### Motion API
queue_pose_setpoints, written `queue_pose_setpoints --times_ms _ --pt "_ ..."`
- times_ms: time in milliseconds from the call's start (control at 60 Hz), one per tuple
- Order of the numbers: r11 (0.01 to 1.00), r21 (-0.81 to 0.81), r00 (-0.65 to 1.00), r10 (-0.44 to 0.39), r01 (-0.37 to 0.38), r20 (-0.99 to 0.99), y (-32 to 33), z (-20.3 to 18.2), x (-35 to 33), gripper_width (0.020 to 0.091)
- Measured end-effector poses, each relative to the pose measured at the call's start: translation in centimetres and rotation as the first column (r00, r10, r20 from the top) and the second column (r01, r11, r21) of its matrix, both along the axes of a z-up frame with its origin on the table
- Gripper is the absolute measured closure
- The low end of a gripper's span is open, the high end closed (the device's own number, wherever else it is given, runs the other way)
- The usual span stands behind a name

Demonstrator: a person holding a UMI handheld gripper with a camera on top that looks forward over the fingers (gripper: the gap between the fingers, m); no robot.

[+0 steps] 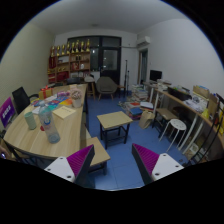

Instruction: Pour water

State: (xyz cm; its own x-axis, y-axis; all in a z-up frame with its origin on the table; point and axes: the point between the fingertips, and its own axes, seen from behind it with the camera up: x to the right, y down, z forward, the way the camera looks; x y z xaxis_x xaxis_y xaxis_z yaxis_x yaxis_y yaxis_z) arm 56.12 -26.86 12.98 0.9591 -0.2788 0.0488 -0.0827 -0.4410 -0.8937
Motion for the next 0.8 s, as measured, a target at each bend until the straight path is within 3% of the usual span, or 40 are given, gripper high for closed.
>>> queue_pose_setpoints --times_ms 167,383,583,800 --pt "0.996 0.016 0.996 -0.086 0.086 0.025 -0.1 -0.1 -0.1 0.0278" --pt "0.989 0.027 0.989 -0.148 0.147 0.019 0.8 -0.1 -12.1 0.0286" --pt "0.993 0.050 0.994 -0.103 0.104 -0.029 4.6 -2.2 -21.6 0.0280" --pt "0.996 0.089 0.999 -0.022 0.025 -0.026 13.3 -5.5 -26.7 0.0285"
